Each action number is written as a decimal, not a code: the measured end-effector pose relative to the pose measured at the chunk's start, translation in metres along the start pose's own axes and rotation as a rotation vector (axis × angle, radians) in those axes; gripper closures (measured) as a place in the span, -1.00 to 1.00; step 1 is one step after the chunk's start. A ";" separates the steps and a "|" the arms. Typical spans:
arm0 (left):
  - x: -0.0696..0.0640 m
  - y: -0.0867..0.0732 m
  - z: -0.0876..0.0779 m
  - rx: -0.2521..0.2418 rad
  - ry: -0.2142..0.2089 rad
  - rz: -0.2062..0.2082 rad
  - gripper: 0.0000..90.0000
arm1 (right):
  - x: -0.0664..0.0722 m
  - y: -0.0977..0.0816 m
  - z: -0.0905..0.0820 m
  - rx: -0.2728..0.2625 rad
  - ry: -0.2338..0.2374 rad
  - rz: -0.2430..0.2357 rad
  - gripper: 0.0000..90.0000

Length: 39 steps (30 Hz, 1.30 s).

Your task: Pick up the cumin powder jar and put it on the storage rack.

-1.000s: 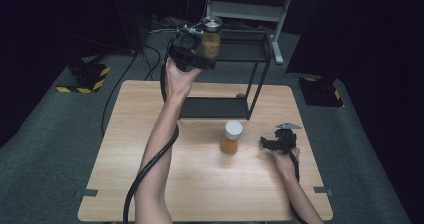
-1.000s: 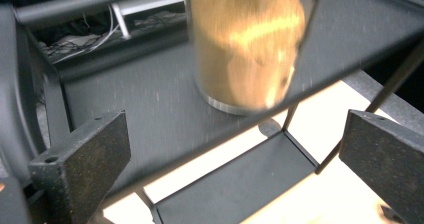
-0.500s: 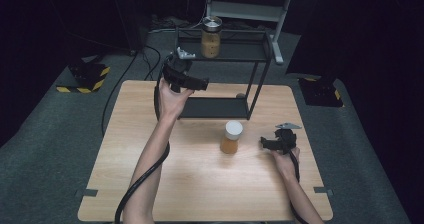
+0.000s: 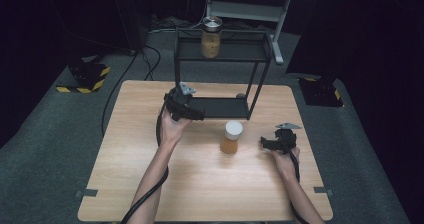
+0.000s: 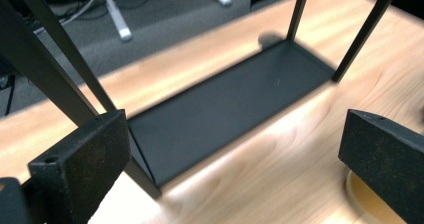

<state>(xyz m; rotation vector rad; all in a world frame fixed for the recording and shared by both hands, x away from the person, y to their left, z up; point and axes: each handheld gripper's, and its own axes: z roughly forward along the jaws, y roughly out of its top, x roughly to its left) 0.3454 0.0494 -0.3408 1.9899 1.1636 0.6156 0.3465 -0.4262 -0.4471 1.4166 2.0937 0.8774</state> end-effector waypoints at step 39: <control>-0.016 -0.085 0.075 0.122 0.042 -0.104 -0.98 | 0.001 0.000 0.000 0.002 -0.002 0.005 -0.84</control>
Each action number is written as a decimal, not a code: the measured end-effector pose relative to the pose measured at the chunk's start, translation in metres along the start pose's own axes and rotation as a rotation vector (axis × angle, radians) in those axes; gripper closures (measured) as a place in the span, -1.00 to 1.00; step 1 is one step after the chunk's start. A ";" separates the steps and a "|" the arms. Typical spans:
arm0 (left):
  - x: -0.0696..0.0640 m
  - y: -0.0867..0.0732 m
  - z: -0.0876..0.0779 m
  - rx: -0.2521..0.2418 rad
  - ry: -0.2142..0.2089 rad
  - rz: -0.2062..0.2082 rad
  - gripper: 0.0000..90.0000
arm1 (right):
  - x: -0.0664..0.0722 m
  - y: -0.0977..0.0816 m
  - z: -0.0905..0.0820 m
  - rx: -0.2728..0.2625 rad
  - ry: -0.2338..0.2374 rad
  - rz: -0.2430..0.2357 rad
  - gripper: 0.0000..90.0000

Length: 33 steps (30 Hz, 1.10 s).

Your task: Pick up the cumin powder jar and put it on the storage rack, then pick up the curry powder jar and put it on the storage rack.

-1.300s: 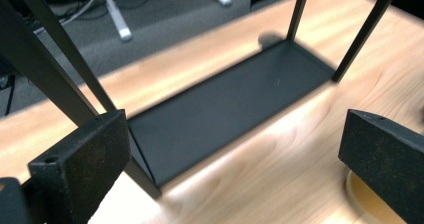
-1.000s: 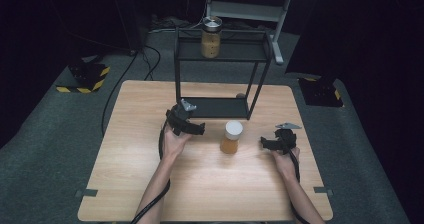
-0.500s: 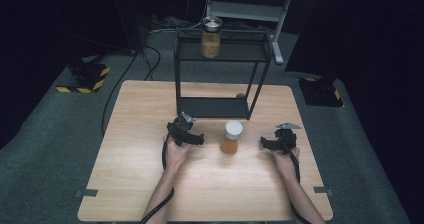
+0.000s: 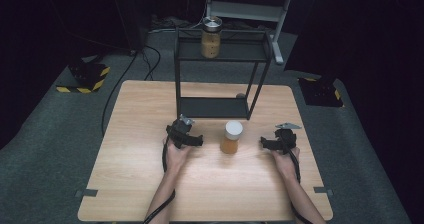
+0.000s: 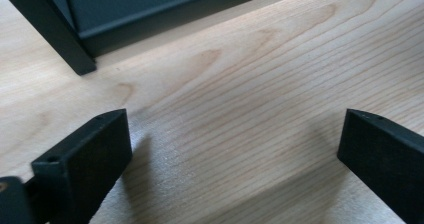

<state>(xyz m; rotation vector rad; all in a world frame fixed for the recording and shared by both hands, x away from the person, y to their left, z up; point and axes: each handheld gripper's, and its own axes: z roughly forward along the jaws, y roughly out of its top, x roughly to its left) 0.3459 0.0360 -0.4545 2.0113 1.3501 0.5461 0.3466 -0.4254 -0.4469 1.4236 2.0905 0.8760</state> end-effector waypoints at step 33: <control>0.000 0.000 0.000 -0.001 0.001 -0.004 -0.98 | 0.005 0.001 0.001 0.002 -0.018 0.016 -0.84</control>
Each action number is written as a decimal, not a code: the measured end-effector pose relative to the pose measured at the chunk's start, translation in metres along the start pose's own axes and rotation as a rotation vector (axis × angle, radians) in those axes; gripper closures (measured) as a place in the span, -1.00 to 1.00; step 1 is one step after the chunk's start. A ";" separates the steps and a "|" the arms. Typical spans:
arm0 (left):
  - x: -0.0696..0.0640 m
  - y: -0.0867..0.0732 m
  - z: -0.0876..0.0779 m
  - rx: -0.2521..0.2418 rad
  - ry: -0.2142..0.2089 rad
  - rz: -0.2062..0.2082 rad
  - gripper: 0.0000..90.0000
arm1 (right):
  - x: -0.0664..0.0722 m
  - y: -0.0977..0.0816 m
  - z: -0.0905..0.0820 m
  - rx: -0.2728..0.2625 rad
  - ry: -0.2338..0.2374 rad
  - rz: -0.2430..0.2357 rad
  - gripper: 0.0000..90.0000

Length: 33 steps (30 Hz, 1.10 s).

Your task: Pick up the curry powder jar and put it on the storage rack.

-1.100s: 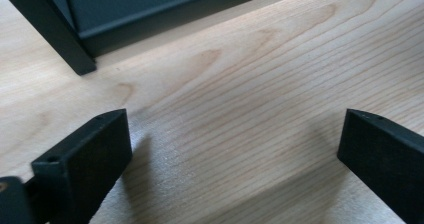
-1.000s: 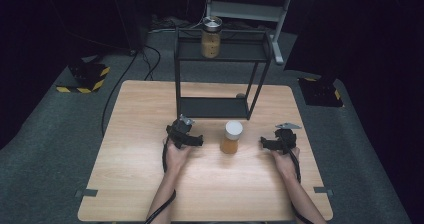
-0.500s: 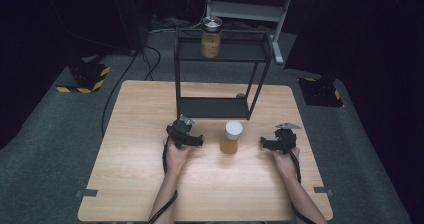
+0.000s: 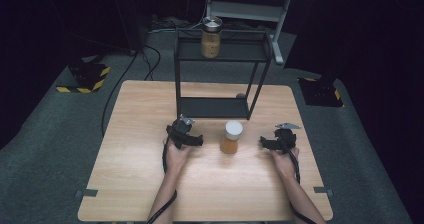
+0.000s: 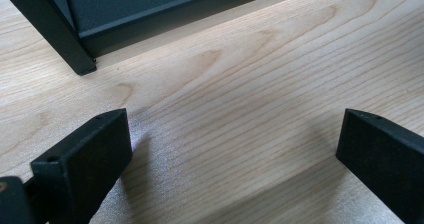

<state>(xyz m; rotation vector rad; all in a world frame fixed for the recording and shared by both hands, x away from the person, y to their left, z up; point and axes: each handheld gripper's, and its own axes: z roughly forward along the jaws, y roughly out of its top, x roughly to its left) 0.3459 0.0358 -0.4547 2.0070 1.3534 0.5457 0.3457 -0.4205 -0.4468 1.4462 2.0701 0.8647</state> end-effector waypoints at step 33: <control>-0.001 0.000 0.000 0.000 0.002 -0.001 -0.98 | 0.000 -0.004 -0.016 -0.012 0.125 -0.089 -0.91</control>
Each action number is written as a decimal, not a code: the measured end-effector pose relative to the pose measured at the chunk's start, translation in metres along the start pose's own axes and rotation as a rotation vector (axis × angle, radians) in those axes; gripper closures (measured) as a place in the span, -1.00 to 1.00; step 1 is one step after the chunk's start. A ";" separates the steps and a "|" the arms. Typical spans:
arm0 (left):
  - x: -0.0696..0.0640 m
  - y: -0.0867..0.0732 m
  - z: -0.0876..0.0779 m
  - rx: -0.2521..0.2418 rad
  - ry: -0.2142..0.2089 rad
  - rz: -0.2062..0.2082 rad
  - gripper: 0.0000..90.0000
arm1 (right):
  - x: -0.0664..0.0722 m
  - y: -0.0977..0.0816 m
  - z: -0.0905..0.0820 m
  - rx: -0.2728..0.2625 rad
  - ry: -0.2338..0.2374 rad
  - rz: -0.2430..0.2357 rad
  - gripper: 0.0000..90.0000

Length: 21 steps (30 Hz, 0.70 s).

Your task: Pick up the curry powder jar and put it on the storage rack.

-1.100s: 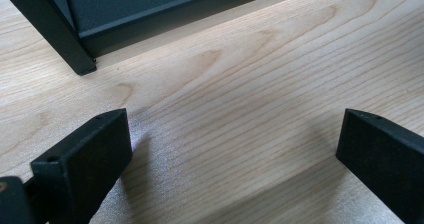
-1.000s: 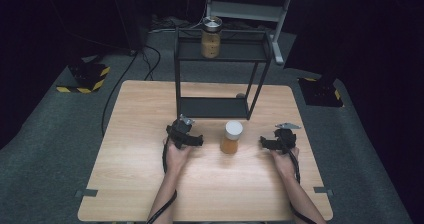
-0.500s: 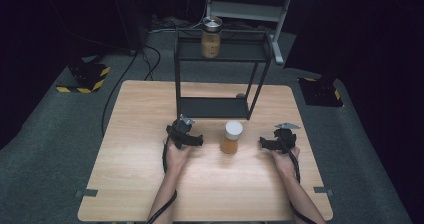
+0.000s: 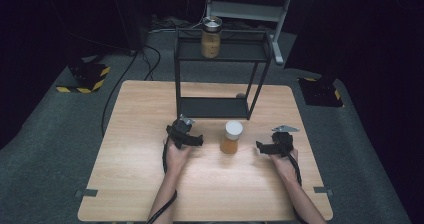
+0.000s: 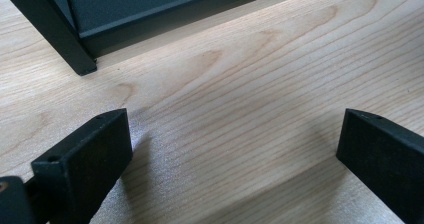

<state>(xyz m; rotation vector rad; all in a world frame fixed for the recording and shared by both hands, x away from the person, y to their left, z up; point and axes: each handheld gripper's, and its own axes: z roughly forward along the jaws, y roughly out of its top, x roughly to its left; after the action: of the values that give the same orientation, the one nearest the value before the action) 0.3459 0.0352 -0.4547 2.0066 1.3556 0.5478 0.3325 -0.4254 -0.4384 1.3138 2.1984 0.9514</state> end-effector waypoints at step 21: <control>0.000 0.000 0.000 0.000 0.001 -0.001 -0.98 | 0.025 -0.005 -0.007 -0.026 0.231 -0.153 -0.94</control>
<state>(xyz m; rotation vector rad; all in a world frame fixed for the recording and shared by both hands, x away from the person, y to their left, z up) 0.3460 0.0350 -0.4546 2.0063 1.3570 0.5486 0.3131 -0.4071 -0.4376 1.0512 2.4091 1.1146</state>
